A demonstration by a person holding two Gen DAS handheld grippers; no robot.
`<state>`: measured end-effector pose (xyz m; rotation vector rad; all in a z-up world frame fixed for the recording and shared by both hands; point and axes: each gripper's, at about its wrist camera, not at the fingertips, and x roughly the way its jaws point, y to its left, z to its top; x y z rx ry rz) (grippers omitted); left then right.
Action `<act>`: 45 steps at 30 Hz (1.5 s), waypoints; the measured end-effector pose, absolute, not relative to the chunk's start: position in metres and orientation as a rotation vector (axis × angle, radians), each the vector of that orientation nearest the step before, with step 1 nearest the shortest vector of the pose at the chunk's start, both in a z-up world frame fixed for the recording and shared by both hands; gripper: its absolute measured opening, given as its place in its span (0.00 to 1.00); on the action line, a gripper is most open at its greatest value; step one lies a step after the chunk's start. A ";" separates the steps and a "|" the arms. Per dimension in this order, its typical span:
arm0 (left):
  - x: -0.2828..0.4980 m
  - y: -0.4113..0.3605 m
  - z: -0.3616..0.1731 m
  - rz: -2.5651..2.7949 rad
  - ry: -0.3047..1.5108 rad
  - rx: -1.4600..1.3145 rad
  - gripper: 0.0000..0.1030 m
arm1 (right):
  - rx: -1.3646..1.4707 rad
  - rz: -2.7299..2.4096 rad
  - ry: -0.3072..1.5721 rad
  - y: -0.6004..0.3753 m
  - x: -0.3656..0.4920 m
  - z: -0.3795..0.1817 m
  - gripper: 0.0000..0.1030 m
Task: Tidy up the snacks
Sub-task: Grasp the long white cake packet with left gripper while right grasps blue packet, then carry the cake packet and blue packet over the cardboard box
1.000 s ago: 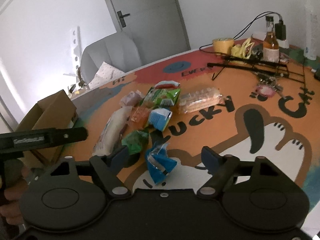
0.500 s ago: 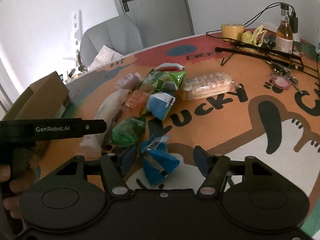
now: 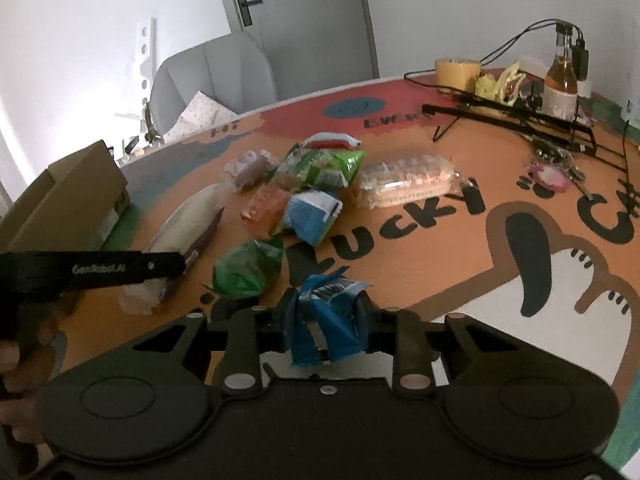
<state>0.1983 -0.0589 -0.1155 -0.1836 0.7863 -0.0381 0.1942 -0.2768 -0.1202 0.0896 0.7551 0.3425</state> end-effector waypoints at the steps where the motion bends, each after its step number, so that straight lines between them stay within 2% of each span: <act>1: 0.197 -0.058 -0.114 -0.040 0.785 -0.185 0.25 | 0.088 0.342 0.751 -0.276 0.194 -0.118 0.27; 23: 0.166 -0.018 -0.051 0.030 0.620 -0.238 0.24 | 0.097 0.428 0.666 -0.227 0.203 -0.068 0.27; 45: 0.128 0.053 -0.020 0.167 0.540 -0.221 0.23 | 0.044 0.680 0.603 -0.116 0.210 -0.029 0.27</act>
